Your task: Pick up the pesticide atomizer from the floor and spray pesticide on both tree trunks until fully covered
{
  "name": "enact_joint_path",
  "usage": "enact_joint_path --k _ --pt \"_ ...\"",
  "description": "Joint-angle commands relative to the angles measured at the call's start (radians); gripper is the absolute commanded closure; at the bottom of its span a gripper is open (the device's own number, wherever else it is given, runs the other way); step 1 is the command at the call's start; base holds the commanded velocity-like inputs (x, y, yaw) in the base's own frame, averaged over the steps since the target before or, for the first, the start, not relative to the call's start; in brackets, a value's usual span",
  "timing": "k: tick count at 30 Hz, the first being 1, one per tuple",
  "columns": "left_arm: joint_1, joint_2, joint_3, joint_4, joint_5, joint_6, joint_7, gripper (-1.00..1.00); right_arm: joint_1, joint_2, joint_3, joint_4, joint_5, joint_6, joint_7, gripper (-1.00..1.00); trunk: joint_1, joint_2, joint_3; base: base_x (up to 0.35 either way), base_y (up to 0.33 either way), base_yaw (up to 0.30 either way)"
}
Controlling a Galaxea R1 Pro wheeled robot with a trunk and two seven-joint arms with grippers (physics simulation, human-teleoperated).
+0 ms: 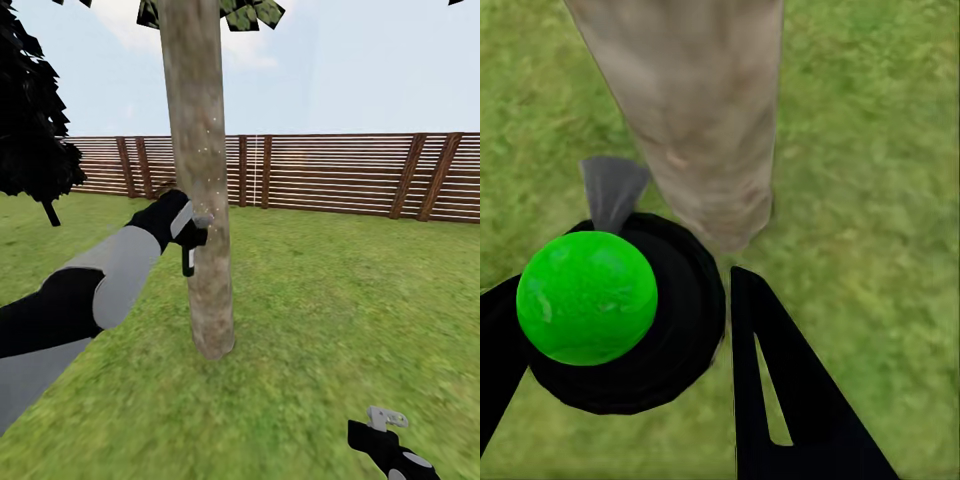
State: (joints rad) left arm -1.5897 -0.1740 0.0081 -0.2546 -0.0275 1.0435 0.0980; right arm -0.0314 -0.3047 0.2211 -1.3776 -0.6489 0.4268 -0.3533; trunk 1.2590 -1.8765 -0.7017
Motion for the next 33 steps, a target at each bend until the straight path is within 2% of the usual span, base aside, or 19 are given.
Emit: enact_joint_path --k 1,4,6,9,11,16,19,23,26,33 --pt "0.038 -0.001 0.001 -0.029 0.0 0.004 0.005 1.0 -0.001 -0.001 0.003 -0.002 -0.009 0.001 -0.01 1.0 0.0 -0.001 -0.001 0.0 0.0 0.0" --pt "0.148 -0.001 0.001 -0.109 -0.001 0.004 0.006 1.0 -0.001 -0.001 0.003 -0.001 -0.009 0.001 -0.01 1.0 0.0 -0.001 -0.001 0.0 0.0 0.0" --pt "0.25 -0.001 0.0 -0.183 -0.001 0.004 0.006 1.0 -0.001 -0.001 0.003 -0.001 -0.009 0.001 -0.01 1.0 0.0 -0.001 -0.001 0.0 0.0 0.0" --pt "0.35 -0.001 -0.004 -0.264 -0.002 0.004 0.005 1.0 -0.001 -0.002 0.003 -0.001 -0.009 0.001 -0.009 1.0 0.0 -0.001 -0.001 0.0 0.0 0.0" --pt "0.443 0.0 -0.009 -0.35 -0.004 0.004 0.005 1.0 -0.001 -0.002 0.002 -0.001 -0.009 0.0 -0.007 1.0 0.0 -0.001 -0.001 0.0 0.0 0.0" --pt "0.57 0.003 -0.011 -0.45 -0.005 0.004 0.004 1.0 -0.001 -0.002 0.001 -0.001 -0.009 0.0 -0.006 1.0 0.0 -0.001 -0.001 0.0 0.0 0.0" --pt "0.607 0.004 -0.011 -0.459 -0.006 0.004 0.002 1.0 -0.001 -0.002 0.001 -0.001 -0.009 0.0 -0.006 1.0 0.0 -0.001 -0.001 0.0 0.0 0.0" --pt "0.624 0.004 -0.011 -0.455 -0.003 -0.011 -0.002 1.0 -0.001 -0.002 0.001 -0.001 -0.009 0.0 -0.004 1.0 0.0 -0.001 -0.001 0.0 0.0 0.0" --pt "0.666 0.005 -0.011 -0.459 -0.002 -0.024 -0.005 1.0 -0.001 -0.002 0.001 -0.001 -0.009 0.0 -0.003 1.0 0.0 -0.001 -0.001 0.0 0.062 -0.002" --pt "0.678 0.005 -0.011 -0.46 -0.002 -0.03 -0.006 1.0 -0.001 -0.002 0.001 -0.001 -0.01 0.0 -0.001 1.0 0.0 -0.001 -0.001 0.0 0.292 -0.163"
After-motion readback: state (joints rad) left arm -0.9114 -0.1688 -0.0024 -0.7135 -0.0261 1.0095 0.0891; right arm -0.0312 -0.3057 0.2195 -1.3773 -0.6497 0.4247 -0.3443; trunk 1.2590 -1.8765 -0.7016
